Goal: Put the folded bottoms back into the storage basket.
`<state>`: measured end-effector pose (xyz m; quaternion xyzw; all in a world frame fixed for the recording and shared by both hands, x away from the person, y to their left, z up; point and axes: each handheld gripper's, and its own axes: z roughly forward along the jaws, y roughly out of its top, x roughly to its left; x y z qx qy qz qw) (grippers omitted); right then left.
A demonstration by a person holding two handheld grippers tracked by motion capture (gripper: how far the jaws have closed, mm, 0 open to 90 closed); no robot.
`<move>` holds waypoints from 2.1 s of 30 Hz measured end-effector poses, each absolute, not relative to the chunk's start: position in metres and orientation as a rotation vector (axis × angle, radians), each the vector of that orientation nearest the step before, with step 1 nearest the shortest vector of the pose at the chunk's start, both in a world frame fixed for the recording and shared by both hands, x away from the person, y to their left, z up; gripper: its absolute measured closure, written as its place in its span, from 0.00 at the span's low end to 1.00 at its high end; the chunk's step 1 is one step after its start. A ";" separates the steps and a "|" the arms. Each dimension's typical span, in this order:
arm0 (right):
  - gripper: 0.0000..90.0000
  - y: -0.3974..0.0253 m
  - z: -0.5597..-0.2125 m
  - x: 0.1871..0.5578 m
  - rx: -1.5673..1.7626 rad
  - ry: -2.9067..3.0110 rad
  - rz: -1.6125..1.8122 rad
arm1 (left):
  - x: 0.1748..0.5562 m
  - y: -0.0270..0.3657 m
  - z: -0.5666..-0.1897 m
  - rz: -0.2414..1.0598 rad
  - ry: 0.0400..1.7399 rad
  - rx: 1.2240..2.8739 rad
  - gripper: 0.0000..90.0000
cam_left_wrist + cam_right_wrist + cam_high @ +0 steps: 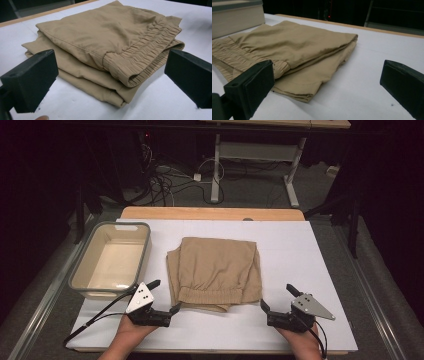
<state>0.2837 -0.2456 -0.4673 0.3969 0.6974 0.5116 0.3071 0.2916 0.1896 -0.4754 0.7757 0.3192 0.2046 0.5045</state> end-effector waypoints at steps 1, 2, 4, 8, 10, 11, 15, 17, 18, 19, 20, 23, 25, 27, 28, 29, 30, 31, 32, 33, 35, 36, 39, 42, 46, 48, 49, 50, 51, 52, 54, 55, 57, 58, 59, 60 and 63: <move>0.00 -0.246 -0.467 0.284 1.050 1.845 1.353 | 0.292 0.190 -0.475 0.494 0.770 1.872 0.00; 0.00 -0.246 -0.467 0.283 1.051 1.842 1.354 | 0.292 0.189 -0.476 0.492 0.774 1.874 0.00; 0.00 -0.247 -0.466 0.283 1.050 1.846 1.353 | 0.292 0.189 -0.477 0.492 0.775 1.876 0.00; 0.00 -0.247 -0.465 0.283 1.051 1.868 1.349 | 0.293 0.188 -0.478 0.475 0.782 1.880 0.00; 0.00 -0.245 -0.465 0.283 1.040 1.871 1.351 | 0.293 0.188 -0.478 0.474 0.783 1.885 0.00; 0.00 -0.245 -0.465 0.283 1.040 1.871 1.351 | 0.293 0.188 -0.478 0.475 0.783 1.885 0.00; 0.00 -0.243 -0.464 0.283 1.026 1.876 1.357 | 0.292 0.187 -0.479 0.465 0.782 1.883 0.00; 0.00 -0.242 -0.464 0.283 1.024 1.879 1.355 | 0.291 0.186 -0.479 0.465 0.785 1.885 0.00; 0.00 -0.242 -0.464 0.284 1.023 1.879 1.354 | 0.291 0.186 -0.479 0.465 0.789 1.885 0.00; 0.00 -0.242 -0.464 0.284 1.024 1.880 1.352 | 0.291 0.186 -0.479 0.461 0.792 1.886 0.00; 0.00 -0.242 -0.463 0.283 1.023 1.880 1.349 | 0.292 0.186 -0.480 0.453 0.800 1.892 0.00; 0.00 -0.240 -0.463 0.283 1.019 1.887 1.347 | 0.294 0.185 -0.481 0.432 0.812 1.908 0.00; 0.00 -0.240 -0.463 0.283 1.016 1.889 1.344 | 0.297 0.184 -0.484 0.405 0.828 1.931 0.00; 0.00 -0.238 -0.464 0.283 1.014 1.899 1.337 | 0.300 0.184 -0.485 0.382 0.842 1.950 0.00; 0.00 -0.237 -0.465 0.283 1.014 1.901 1.335 | 0.300 0.185 -0.485 0.372 0.844 1.952 0.01; 0.00 -0.237 -0.465 0.283 1.014 1.901 1.335 | 0.300 0.185 -0.485 0.372 0.844 1.952 0.03; 0.00 -0.237 -0.465 0.284 1.012 1.903 1.334 | 0.301 0.185 -0.485 0.369 0.844 1.961 0.03; 0.00 -0.237 -0.465 0.284 1.010 1.907 1.333 | 0.301 0.185 -0.485 0.366 0.848 1.966 0.05; 0.00 -0.236 -0.466 0.284 1.011 1.914 1.330 | 0.301 0.185 -0.486 0.362 0.855 1.980 0.08; 0.00 -0.236 -0.466 0.284 1.011 1.914 1.330 | 0.301 0.185 -0.486 0.362 0.855 1.980 0.10; 0.00 -0.235 -0.467 0.284 1.016 1.922 1.325 | 0.301 0.185 -0.486 0.359 0.863 1.993 0.12; 0.00 -0.234 -0.468 0.284 1.017 1.925 1.322 | 0.302 0.185 -0.486 0.356 0.869 2.000 0.15; 0.00 -0.233 -0.468 0.284 1.007 1.937 1.314 | 0.303 0.185 -0.486 0.342 0.892 2.016 0.24; 0.01 -0.231 -0.469 0.284 1.009 1.944 1.305 | 0.305 0.185 -0.487 0.327 0.905 2.036 0.29; 0.02 -0.230 -0.470 0.285 1.012 1.958 1.288 | 0.308 0.185 -0.488 0.270 0.934 2.068 0.39; 0.04 -0.230 -0.471 0.285 1.019 1.975 1.266 | 0.310 0.185 -0.489 0.242 0.946 2.084 0.43; 0.10 -0.228 -0.471 0.287 1.030 1.997 1.252 | 0.312 0.185 -0.489 0.219 0.954 2.101 0.47; 0.10 -0.228 -0.471 0.287 1.030 1.997 1.252 | 0.312 0.185 -0.489 0.219 0.954 2.101 0.50; 0.12 -0.228 -0.471 0.288 1.037 2.009 1.241 | 0.312 0.185 -0.490 0.211 0.959 2.108 0.50; 0.18 -0.225 -0.470 0.291 1.050 2.031 1.219 | 0.313 0.184 -0.490 0.205 0.961 2.114 0.54; 0.20 -0.224 -0.471 0.292 1.065 2.044 1.214 | 0.313 0.184 -0.490 0.209 0.967 2.122 0.55; 0.25 -0.220 -0.473 0.298 1.098 2.074 1.166 | 0.313 0.183 -0.490 0.214 0.969 2.124 0.59; 0.28 -0.219 -0.474 0.301 1.124 2.097 1.128 | 0.312 0.183 -0.490 0.220 0.974 2.125 0.61; 0.30 -0.218 -0.475 0.304 1.147 2.113 1.101 | 0.312 0.183 -0.490 0.225 0.977 2.125 0.63; 0.33 -0.217 -0.476 0.308 1.166 2.125 1.085 | 0.311 0.182 -0.490 0.227 0.976 2.127 0.65; 0.35 -0.217 -0.477 0.311 1.182 2.139 1.070 | 0.311 0.182 -0.490 0.225 0.970 2.130 0.68; 0.43 -0.215 -0.480 0.318 1.236 2.175 1.028 | 0.310 0.182 -0.490 0.211 0.948 2.140 0.77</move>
